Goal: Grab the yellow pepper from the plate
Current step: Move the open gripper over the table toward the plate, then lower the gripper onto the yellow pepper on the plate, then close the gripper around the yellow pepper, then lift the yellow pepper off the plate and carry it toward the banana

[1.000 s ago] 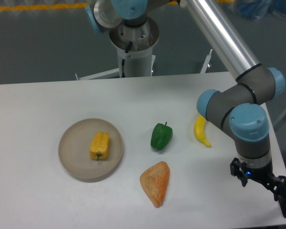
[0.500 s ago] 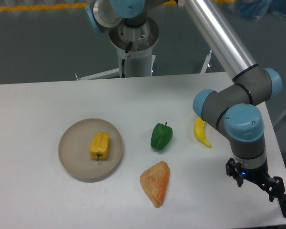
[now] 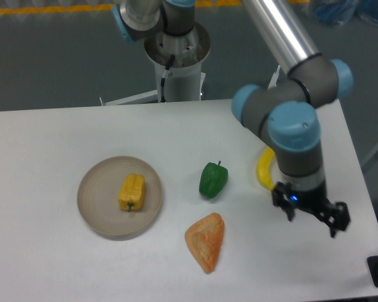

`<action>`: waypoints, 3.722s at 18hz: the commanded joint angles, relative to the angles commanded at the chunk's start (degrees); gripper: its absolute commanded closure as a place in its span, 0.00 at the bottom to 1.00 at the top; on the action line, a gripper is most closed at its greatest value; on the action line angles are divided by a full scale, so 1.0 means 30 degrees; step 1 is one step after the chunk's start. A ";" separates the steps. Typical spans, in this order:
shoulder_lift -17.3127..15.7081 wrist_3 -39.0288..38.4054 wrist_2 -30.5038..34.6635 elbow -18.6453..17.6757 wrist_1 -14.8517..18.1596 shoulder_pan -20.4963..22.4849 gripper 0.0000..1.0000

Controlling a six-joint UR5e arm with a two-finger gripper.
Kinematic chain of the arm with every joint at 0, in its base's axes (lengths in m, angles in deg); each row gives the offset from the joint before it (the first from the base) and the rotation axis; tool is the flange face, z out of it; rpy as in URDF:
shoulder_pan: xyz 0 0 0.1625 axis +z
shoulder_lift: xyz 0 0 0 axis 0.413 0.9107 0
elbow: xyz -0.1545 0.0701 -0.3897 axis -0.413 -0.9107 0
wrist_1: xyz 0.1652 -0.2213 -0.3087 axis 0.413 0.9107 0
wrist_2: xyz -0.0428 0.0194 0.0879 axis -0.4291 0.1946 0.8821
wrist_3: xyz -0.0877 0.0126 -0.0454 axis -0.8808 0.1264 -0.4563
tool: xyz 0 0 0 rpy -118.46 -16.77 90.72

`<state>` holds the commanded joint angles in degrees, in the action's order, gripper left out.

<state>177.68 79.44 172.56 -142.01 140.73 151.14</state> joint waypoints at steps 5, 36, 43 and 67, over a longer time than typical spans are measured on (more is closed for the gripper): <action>-0.3049 -0.4380 -0.3894 -0.3398 0.0832 -0.0355 0.00; -0.1239 -1.0505 -0.3255 -0.8092 -0.4002 -0.7210 0.00; -0.0858 -1.0505 -0.3197 -0.8063 -0.4031 -0.7240 0.00; -0.3434 -0.7729 -0.2962 -0.7419 -0.3504 -0.5340 0.60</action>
<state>167.37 56.26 163.67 -164.27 130.21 135.12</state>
